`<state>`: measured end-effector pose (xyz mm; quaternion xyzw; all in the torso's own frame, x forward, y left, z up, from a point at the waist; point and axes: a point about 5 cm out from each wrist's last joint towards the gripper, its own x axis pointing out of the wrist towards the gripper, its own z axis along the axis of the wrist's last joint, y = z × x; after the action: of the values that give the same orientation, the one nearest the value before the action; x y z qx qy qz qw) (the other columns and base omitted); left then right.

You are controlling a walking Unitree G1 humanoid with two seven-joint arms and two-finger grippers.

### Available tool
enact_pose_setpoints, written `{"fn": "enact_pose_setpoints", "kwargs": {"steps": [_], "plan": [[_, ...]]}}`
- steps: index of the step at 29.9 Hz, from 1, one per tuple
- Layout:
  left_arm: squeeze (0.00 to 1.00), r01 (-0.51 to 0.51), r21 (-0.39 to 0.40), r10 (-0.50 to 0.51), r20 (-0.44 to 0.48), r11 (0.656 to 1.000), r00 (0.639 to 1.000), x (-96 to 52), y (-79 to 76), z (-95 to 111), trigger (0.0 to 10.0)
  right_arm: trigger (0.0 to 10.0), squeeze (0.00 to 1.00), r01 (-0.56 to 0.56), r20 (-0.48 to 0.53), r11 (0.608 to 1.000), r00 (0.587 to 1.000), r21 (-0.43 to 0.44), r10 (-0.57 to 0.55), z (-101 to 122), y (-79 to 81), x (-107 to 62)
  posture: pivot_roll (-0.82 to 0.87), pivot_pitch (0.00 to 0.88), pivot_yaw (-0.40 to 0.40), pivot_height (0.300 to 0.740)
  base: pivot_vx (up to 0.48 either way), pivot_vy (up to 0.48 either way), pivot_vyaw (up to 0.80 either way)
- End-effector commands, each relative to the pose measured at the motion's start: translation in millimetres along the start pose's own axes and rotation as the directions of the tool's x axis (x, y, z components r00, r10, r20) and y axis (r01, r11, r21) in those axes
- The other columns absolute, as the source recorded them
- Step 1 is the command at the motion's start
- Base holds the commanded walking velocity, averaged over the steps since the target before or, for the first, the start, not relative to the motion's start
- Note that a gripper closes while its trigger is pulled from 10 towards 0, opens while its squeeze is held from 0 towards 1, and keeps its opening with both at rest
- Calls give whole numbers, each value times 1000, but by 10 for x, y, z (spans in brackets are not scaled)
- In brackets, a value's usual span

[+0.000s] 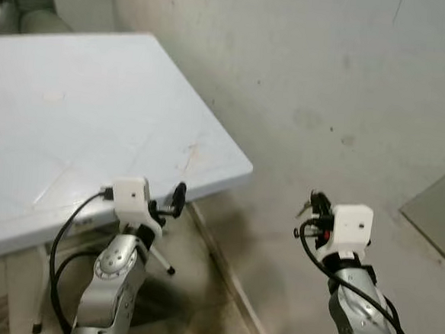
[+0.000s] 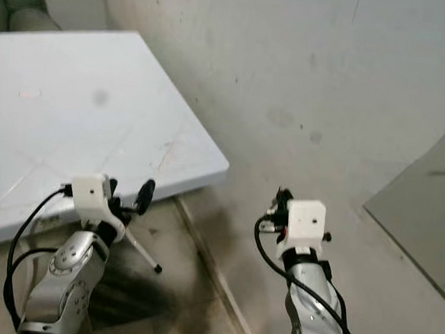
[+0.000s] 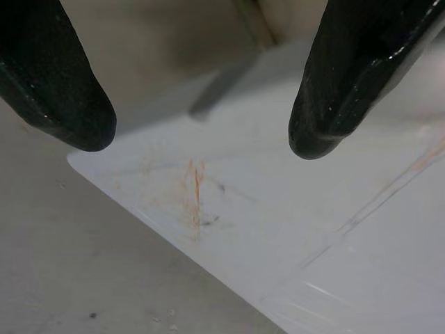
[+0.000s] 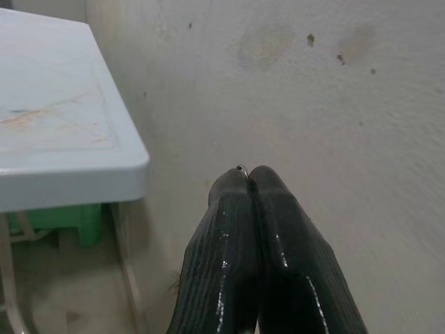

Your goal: Hang keys on a hook

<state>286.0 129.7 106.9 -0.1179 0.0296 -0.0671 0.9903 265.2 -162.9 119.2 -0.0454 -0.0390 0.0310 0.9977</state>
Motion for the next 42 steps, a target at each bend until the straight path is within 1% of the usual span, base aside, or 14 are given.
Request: {"fn": "enact_pose_setpoints", "kwargs": {"steps": [1, 4, 13, 15, 20, 28, 30, 33, 34, 38, 42], "plan": [[0, -9, -6, 9, 1, 1000, 1000, -18, -18, 5, 10000, 10000, 0, 5, 18, 1000, 1000, -1, -5, 59, -31, -11, 29, 66, -137, 740, -307, 0, 0], [0, -9, -10, 9, 3, 1000, 1000, -22, -21, 6, 10000, 10000, 0, 3, 18, 1000, 1000, -2, -3, 61, -30, -10, 31, 66, -139, 740, -310, 0, 0], [0, -19, -14, 20, 9, 1000, 1000, -18, -10, 10, 10000, 10000, 0, -2, 17, 1000, 1000, -2, 2, 65, -23, -10, 29, 65, -140, 740, 0, 0, 0], [0, -12, -31, 13, 12, 999, 1000, -19, -20, 18, 10000, 10000, 0, -3, 17, 1000, 1000, -3, 3, 69, -24, -9, 27, 66, -141, 740, 0, 0, 0], [0, -11, -25, 12, 16, 1000, 1000, -18, -23, 28, 10000, 10000, 0, 1, 17, 1000, 1000, -4, 0, 69, -28, -8, 27, 67, -140, 740, 0, 0, 0], [0, -6, -40, 6, 14, 999, 1000, 13, -26, 66, 10000, 10000, 0, 11, 21, 1000, 1000, 3, -11, 82, -38, -7, 24, 75, -136, 740, 0, 0, 0], [0, 1, -46, 0, 23, 999, 1000, 12, -36, 79, 10000, 10000, 0, 13, 21, 1000, 1000, 2, -13, 83, -43, -11, 22, 77, -136, 740, 416, 0, 0], [0, -10, -34, 10, 17, 999, 1000, 17, -37, 77, 10000, 10000, 0, 16, 21, 1000, 1000, 0, -16, 86, -46, -7, 21, 78, -136, 740, 394, 0, 0], [0, -17, -14, 17, 21, 1000, 1000, 24, -50, 82, 10000, 10000, 0, 16, 22, 1000, 1000, -2, -16, 89, -47, -4, 22, 82, -136, 740, 0, 0, 0], [0, -15, -20, 15, 33, 1000, 999, 26, -68, 91, 10000, 10000, 0, 17, 22, 1000, 1000, 1, -17, 87, -46, 1, 23, 84, -135, 740, 0, 0, 0], [0, -17, 1, 17, 35, 1000, 999, 41, -70, 102, 10000, 10000, 0, 17, 25, 1000, 1000, 2, -17, 87, -39, 23, 28, 78, -131, 740, 0, 0, 0]]}}
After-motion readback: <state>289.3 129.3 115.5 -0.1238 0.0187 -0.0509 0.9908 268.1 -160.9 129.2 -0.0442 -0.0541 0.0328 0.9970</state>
